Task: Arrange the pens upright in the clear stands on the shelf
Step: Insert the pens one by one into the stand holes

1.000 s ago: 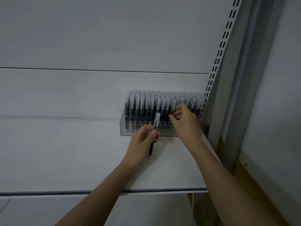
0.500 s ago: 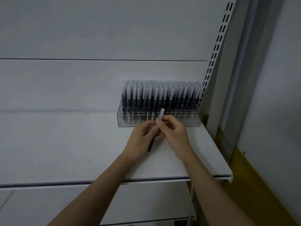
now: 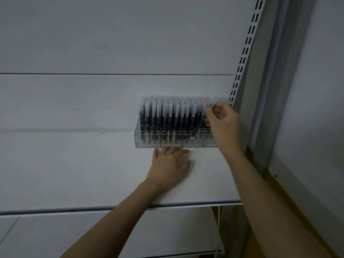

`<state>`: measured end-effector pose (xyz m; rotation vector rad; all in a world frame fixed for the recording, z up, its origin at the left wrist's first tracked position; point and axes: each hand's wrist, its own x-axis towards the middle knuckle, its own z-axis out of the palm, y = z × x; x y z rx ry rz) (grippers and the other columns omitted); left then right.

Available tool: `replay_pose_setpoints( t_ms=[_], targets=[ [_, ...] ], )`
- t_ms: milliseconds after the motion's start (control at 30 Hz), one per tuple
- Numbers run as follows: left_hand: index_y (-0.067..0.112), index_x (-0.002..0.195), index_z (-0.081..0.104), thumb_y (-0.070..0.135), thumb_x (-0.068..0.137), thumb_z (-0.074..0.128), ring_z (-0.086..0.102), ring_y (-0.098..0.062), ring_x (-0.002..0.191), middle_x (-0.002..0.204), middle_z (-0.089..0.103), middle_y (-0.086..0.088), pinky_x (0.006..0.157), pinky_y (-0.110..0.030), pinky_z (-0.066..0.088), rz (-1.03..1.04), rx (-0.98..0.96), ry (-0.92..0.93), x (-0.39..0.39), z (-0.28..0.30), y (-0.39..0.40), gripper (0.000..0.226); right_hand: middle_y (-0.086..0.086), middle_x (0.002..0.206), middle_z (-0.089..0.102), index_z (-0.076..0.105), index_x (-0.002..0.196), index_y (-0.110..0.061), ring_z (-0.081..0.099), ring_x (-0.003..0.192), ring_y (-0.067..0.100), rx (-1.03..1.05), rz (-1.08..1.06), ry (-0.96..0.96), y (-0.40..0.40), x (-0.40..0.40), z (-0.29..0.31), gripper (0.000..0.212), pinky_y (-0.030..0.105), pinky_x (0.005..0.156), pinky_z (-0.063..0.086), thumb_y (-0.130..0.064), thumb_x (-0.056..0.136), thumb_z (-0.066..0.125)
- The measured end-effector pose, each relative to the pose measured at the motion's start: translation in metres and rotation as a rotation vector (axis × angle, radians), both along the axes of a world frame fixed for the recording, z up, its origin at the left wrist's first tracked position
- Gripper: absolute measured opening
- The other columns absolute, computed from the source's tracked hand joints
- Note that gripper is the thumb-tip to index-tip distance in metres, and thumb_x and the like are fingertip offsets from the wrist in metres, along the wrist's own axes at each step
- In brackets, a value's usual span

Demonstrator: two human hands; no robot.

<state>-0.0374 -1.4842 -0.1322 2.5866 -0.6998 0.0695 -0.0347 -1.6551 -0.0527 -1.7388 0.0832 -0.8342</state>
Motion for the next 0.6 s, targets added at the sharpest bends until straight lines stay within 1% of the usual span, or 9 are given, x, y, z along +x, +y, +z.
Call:
replay_pose_setpoints(
  t_ms=[33,100,167,233,300,367,500,600],
  targets=[
    [0.041,0.146,0.04,0.056,0.099,0.037,0.023,-0.017,0.145,0.155,0.036,0.008,0.121,-0.054,0.005,-0.004,0.058,-0.004,-0.001,-0.001,-0.001,0.049,-0.002,0.084,0.067,0.064,0.094,-0.019,0.066,0.078,0.014,-0.031,-0.017,-0.021,-0.002,0.004,0.006,0.002,0.024,0.071,0.057,-0.017,0.095,0.065],
    [0.045,0.149,0.031,0.062,0.098,0.033,0.015,-0.018,0.148,0.159,0.026,0.007,0.121,-0.057,0.002,-0.017,0.145,-0.024,-0.003,-0.002,-0.003,0.054,-0.008,0.083,0.064,0.062,0.098,-0.019,0.062,0.073,0.003,-0.096,-0.048,-0.036,-0.004,0.012,0.014,0.006,0.013,0.066,0.052,-0.017,0.094,0.066],
    [0.046,0.149,0.03,0.063,0.097,0.031,0.013,-0.019,0.148,0.16,0.024,0.005,0.12,-0.059,0.002,-0.022,0.18,-0.027,-0.003,-0.001,-0.004,0.054,-0.013,0.081,0.061,0.061,0.098,-0.019,0.058,0.067,-0.004,-0.179,-0.081,-0.026,-0.006,0.02,0.017,0.008,0.007,0.061,0.046,-0.018,0.093,0.067],
    [0.046,0.149,0.03,0.062,0.098,0.031,0.013,-0.02,0.148,0.16,0.024,0.004,0.12,-0.059,0.002,-0.021,0.199,-0.028,-0.003,-0.001,-0.005,0.054,-0.014,0.079,0.059,0.061,0.099,-0.018,0.056,0.066,-0.004,-0.255,-0.092,-0.006,-0.007,0.026,0.017,0.008,0.004,0.058,0.044,-0.018,0.093,0.067],
    [0.046,0.149,0.03,0.062,0.098,0.03,0.013,-0.021,0.148,0.16,0.024,0.004,0.12,-0.059,0.002,-0.022,0.211,-0.035,-0.003,-0.002,-0.005,0.054,-0.014,0.078,0.057,0.06,0.098,-0.017,0.055,0.067,-0.002,-0.309,-0.087,0.015,-0.007,0.029,0.014,0.008,0.004,0.058,0.043,-0.017,0.094,0.066],
    [0.046,0.149,0.029,0.063,0.098,0.03,0.014,-0.022,0.148,0.16,0.024,0.004,0.12,-0.059,0.002,-0.019,0.214,-0.031,-0.003,-0.002,-0.005,0.054,-0.013,0.077,0.056,0.058,0.094,-0.018,0.055,0.068,0.0,-0.349,-0.078,0.053,-0.009,0.033,0.008,0.009,0.011,0.062,0.045,-0.016,0.094,0.066],
    [0.044,0.148,0.031,0.062,0.097,0.03,0.015,-0.022,0.147,0.159,0.026,0.003,0.12,-0.059,0.003,-0.018,0.209,-0.032,-0.003,0.0,-0.006,0.054,-0.013,0.072,0.056,0.055,0.088,-0.018,0.056,0.066,0.008,-0.447,-0.054,0.166,-0.01,0.038,-0.008,0.012,0.033,0.067,0.053,-0.018,0.093,0.066],
    [0.044,0.148,0.033,0.062,0.097,0.031,0.017,-0.023,0.146,0.158,0.027,0.003,0.119,-0.059,0.004,-0.013,0.209,-0.033,-0.004,0.001,-0.008,0.053,-0.01,0.073,0.057,0.057,0.089,-0.016,0.06,0.071,0.014,-0.436,-0.074,0.219,-0.011,0.039,-0.013,0.01,0.039,0.073,0.057,-0.018,0.093,0.066]
  ],
)
